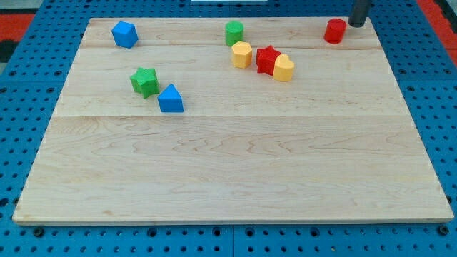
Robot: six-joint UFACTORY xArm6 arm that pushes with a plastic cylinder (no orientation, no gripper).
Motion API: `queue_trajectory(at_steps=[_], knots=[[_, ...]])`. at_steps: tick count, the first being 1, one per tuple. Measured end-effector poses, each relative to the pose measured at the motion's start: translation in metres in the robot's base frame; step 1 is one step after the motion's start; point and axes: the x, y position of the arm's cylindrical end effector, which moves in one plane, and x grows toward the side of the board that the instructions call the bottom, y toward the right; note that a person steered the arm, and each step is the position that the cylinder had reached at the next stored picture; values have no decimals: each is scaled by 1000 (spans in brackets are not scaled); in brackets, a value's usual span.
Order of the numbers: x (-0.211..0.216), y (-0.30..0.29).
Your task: Move the red star to the left of green star
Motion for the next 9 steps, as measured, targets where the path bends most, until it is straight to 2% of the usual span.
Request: queue_trajectory(at_steps=[4, 5, 7, 8, 9], knots=[[-14, 0], [-12, 16], [31, 90], [83, 90], [119, 40]])
